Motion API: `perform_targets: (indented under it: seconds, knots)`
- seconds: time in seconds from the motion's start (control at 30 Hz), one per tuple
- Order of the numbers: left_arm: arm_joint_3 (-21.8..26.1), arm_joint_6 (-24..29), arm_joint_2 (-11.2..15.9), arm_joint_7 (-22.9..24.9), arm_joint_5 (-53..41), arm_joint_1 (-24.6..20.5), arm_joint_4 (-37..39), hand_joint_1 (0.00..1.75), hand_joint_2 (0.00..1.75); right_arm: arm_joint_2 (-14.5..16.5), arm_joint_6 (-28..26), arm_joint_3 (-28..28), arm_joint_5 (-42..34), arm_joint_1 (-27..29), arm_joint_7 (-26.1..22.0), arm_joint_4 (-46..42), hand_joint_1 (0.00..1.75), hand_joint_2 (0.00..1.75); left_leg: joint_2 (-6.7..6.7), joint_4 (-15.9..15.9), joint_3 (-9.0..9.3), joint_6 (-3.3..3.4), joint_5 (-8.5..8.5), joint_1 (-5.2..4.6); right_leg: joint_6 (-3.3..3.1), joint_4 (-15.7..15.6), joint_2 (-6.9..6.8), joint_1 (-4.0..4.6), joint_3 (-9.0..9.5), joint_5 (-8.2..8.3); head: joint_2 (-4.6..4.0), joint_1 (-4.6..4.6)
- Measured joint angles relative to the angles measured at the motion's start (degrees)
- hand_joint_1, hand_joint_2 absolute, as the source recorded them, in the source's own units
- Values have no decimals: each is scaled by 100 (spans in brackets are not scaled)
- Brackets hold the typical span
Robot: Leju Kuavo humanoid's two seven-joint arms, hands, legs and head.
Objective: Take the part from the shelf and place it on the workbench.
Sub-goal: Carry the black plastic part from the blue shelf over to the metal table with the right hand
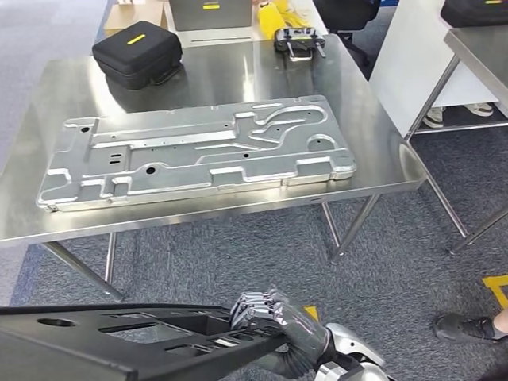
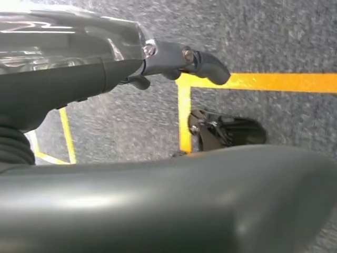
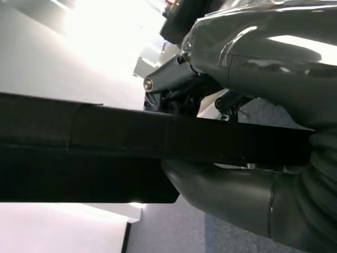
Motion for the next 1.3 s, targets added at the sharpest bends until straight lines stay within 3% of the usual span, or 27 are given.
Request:
perform_targets:
  seconds: [0.03,0.1,0.13,0.17,0.2,0.27,0.3,0.4,0.47,0.53,0.6,0.63,0.67,0.7,0.73,0.8,0.83,0.93,1.0,1.03,1.13,1.17,1.2,1.23,1.3]
  knots:
    - [0,-2,-2,9,-2,2,0,0,175,-8,-15,-7,14,11,10,-10,175,175,4,-46,67,17,-14,17,15,266,-7,-2,-132,-111,1,2]
    - [-2,-8,-11,38,-8,4,0,0,175,-36,-59,-19,46,61,46,-19,175,175,5,-69,162,36,-78,23,47,997,-10,-3,-589,-329,1,2]
    - [-4,-11,-18,55,-15,11,0,0,175,-56,-87,-25,70,99,70,-22,175,175,4,-69,211,34,-121,25,63,1255,-10,-6,-795,-337,0,2]
    - [-8,-12,-26,70,-25,21,0,0,175,-79,-126,-31,99,139,96,-31,175,175,3,-68,273,27,-169,28,76,1316,-12,-7,-913,-220,-1,2]
    - [-13,-13,-34,79,-37,29,0,0,175,-104,-170,-39,127,178,117,-45,175,175,2,-68,350,17,-222,32,86,1160,-14,-8,-928,13,-1,2]
    - [-29,-14,-51,90,-57,36,0,0,175,-161,-280,-86,180,249,164,-98,175,175,-1,-74,513,-23,-339,42,90,532,-30,0,-769,531,-1,2]
    - [-36,-15,-59,90,-60,31,0,0,175,-187,-335,-120,193,283,188,-130,175,175,-5,-69,566,-54,-390,38,82,272,-36,10,-673,663,-1,4]
    - [-44,-17,-78,75,-26,22,0,0,175,-272,-501,-260,232,397,315,-255,175,175,-2,-82,600,-125,-456,18,-22,38,-25,36,-570,592,-1,5]
    - [-44,-23,-94,49,27,23,0,0,175,-340,-604,-388,256,474,424,-360,175,175,3,-68,611,-158,-506,16,-99,1,-21,9,-530,541,-1,-1]
    - [-43,-35,-108,17,65,21,0,0,175,-407,-670,-530,240,518,504,-471,175,175,4,297,445,-208,-683,24,-166,-28,-35,-21,-458,496,-1,-7]
    - [-38,-40,-118,-6,100,40,0,0,175,-458,-724,-675,211,547,556,-561,175,175,3,1063,-5,-243,-934,34,-203,-32,-40,-19,-401,441,-1,-12]
    - [-33,-39,-122,-13,117,58,0,0,175,-481,-755,-751,196,561,580,-600,175,175,3,1400,-245,-247,-989,36,-209,-32,-33,-15,-367,410,-1,-13]
    - [-28,-38,-127,-18,132,77,0,0,175,-503,-781,-834,175,569,607,-639,175,175,3,1564,-409,-238,-931,32,-211,-32,-23,-9,-323,374,-1,-12]
    - [-24,-37,-132,-22,140,92,0,0,175,-523,-802,-922,143,571,635,-679,175,175,3,1515,-475,-214,-753,23,-210,-32,-11,-2,-264,333,-1,-13]
    - [-19,-37,-137,-28,150,100,0,0,175,-540,-818,-1014,103,566,660,-722,175,175,1,1258,-443,-171,-473,9,-207,-33,0,7,-194,288,-1,-13]
    - [-4,-38,-144,-51,172,107,0,0,175,-567,-854,-1200,16,527,703,-806,175,175,-7,667,-281,-45,10,-45,-186,-48,11,19,-65,198,-1,-10]
    - [4,-40,-148,-63,184,107,0,0,175,-579,-878,-1301,-36,492,730,-844,175,175,-10,481,-221,13,126,-77,-160,-60,15,15,-29,169,-1,-10]
    - [16,-52,-157,-97,215,96,0,0,175,-633,-919,-1667,-249,333,845,-952,175,175,-9,275,-129,121,101,-124,-58,-139,17,-10,4,143,-1,-13]
    - [18,-58,-164,-120,231,74,0,0,175,-688,-906,-1936,-387,183,928,-1025,175,175,-2,20,23,151,57,-86,-6,-97,-4,-6,-6,94,-1,-9]
    - [19,-63,-171,-127,232,65,0,0,175,-717,-895,-2052,-437,96,964,-1047,175,175,1,-105,113,156,40,-60,16,66,-13,-3,-85,22,-1,-7]
    - [20,-82,-214,-127,232,59,0,0,175,-799,-826,-2317,-535,-151,1078,-1061,175,175,4,-185,264,143,-33,-35,82,1020,-18,-21,-682,-250,-1,-6]
    - [20,-86,-230,-125,232,59,0,0,175,-823,-793,-2383,-558,-218,1114,-1061,175,175,3,-184,319,126,-79,-27,108,1214,-19,-29,-856,-214,-1,-6]
    - [20,-89,-242,-123,231,60,0,0,175,-845,-762,-2438,-577,-280,1143,-1061,175,175,1,-182,388,101,-132,-16,134,1206,-20,-37,-938,-54,-1,-5]
    - [20,-91,-252,-122,231,60,0,0,175,-863,-738,-2482,-589,-337,1164,-1061,175,175,-2,-179,469,72,-191,1,159,981,-24,-46,-915,214,-1,-5]
    - [20,-91,-261,-121,227,56,0,0,175,-885,-702,-2536,-597,-436,1191,-1047,175,175,-9,-164,613,-2,-315,22,195,388,-34,-45,-733,681,-1,-1]
